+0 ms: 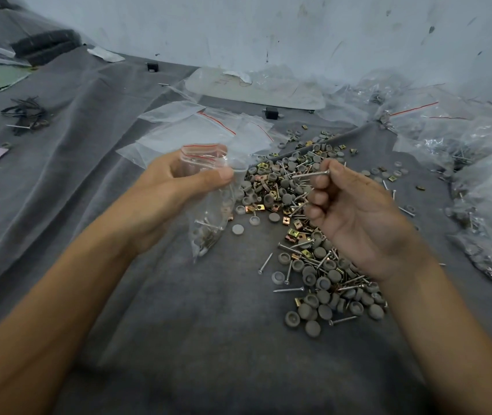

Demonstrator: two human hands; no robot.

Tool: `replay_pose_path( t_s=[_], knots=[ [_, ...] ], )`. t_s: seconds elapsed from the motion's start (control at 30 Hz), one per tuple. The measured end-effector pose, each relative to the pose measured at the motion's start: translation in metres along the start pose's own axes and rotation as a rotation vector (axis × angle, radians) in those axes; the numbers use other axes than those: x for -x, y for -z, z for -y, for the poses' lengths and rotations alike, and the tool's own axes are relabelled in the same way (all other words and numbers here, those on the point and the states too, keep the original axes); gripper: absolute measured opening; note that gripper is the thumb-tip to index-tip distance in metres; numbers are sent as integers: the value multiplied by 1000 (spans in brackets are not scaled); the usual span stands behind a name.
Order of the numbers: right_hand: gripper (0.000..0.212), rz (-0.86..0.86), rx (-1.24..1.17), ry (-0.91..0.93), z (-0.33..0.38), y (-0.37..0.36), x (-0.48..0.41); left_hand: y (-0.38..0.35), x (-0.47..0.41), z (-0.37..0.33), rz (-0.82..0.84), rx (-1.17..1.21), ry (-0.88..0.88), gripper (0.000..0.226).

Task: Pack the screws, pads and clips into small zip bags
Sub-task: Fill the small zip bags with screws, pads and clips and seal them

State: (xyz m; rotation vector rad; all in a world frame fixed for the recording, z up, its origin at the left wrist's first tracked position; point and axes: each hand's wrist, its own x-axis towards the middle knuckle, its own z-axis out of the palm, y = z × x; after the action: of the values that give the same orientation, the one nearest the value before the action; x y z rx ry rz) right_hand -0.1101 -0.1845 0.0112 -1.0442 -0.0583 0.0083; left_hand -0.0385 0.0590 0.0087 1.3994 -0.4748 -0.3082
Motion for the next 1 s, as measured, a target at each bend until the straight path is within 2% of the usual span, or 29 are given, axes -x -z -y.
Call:
replay_pose_path(
  t_s=[0.1, 0.23, 0.33, 0.5, 0.6, 0.67, 0.77, 0.9, 1.0],
  knots=[
    [20, 22, -43, -6, -1, -2, -1, -3, -1, 3, -22, -143, 9, 55],
    [18, 40, -76, -17, -4, -4, 0, -17, 4, 7, 82, -356, -28, 59],
    [21, 40, 48, -18, -6, -6, 2, -24, 7, 9, 89, -419, -79, 57],
    [24, 35, 250, 44, -7, -3, 2, -20, 6, 5, 89, -391, -105, 46],
    [28, 17, 461, 134, -13, 0, 1, -19, 6, 4, 80, -403, -110, 49],
    [41, 20, 744, 230, -16, 1, 1, -21, 7, 4, 81, -414, -113, 51],
    [58, 120, 1111, 334, -19, -4, 2, -26, 9, 5, 127, -420, -102, 54],
    [32, 170, 1367, 442, -23, -10, 1, -30, 11, 6, 201, -544, -133, 68],
    [11, 148, 1280, 419, -18, -14, 1, -21, 11, 1, 135, -655, -123, 84]
  ],
)
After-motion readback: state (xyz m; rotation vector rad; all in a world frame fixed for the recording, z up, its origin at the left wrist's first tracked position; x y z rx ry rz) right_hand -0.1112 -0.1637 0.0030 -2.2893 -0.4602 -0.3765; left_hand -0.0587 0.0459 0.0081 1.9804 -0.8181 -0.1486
